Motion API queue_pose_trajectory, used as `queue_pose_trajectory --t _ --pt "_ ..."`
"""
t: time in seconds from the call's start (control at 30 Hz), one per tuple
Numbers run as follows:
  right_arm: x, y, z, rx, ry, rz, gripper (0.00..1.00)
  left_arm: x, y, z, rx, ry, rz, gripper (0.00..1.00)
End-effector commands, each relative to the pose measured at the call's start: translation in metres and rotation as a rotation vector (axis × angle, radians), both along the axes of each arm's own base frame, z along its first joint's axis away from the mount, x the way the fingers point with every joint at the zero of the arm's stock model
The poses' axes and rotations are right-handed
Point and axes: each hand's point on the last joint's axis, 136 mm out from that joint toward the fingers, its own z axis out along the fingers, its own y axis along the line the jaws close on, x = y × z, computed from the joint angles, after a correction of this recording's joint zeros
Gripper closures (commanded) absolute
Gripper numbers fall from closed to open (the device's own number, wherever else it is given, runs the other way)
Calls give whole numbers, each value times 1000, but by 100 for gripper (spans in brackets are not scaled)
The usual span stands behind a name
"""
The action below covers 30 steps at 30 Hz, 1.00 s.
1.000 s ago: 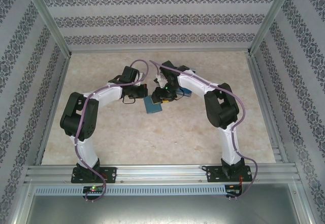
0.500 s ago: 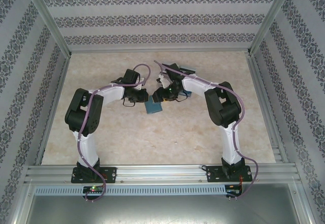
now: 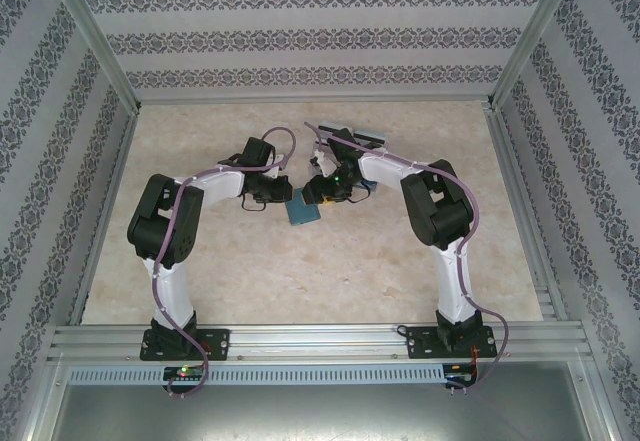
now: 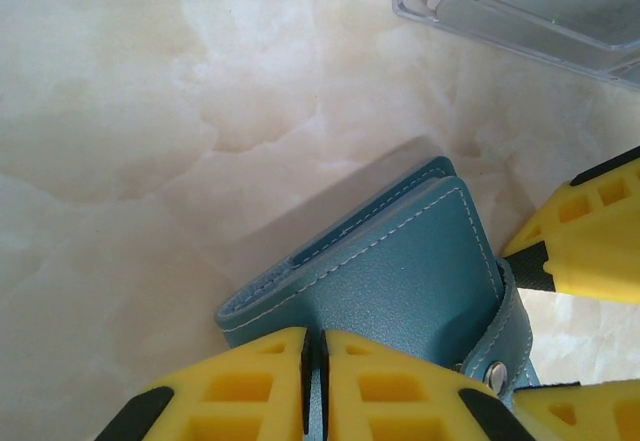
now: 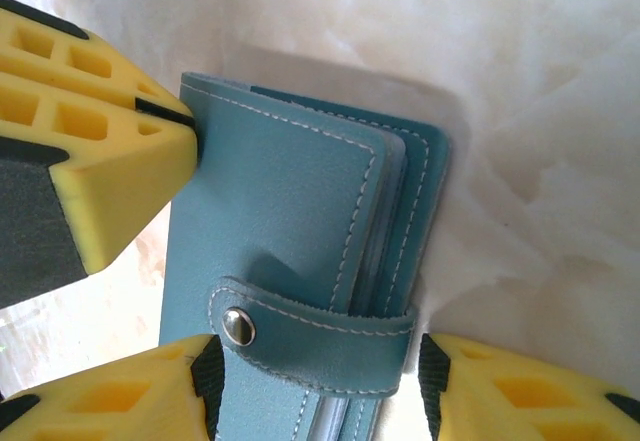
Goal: Put the credit cards into the card holder
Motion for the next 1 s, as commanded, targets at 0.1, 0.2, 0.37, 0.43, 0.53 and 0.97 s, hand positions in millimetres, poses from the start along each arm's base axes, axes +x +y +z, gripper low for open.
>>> queue_pose_trajectory --t 0.1,0.2,0.37,0.43,0.53,0.97 --pt "-12 -2 -8 -26 55 3 43 -6 -1 -5 -22 34 10 87" --pt "-16 6 -14 -16 66 7 43 -7 -1 -5 -20 37 12 87" --pt "-14 10 -17 3 78 1 44 -8 0 -7 -22 43 14 87" --pt "-14 13 -17 14 86 4 45 -8 0 -7 -22 42 16 87" --pt "-14 14 -18 10 89 10 46 -7 -1 -6 -25 40 15 87" --pt "-23 21 -29 -26 101 45 48 -6 -9 -8 -38 44 18 90"
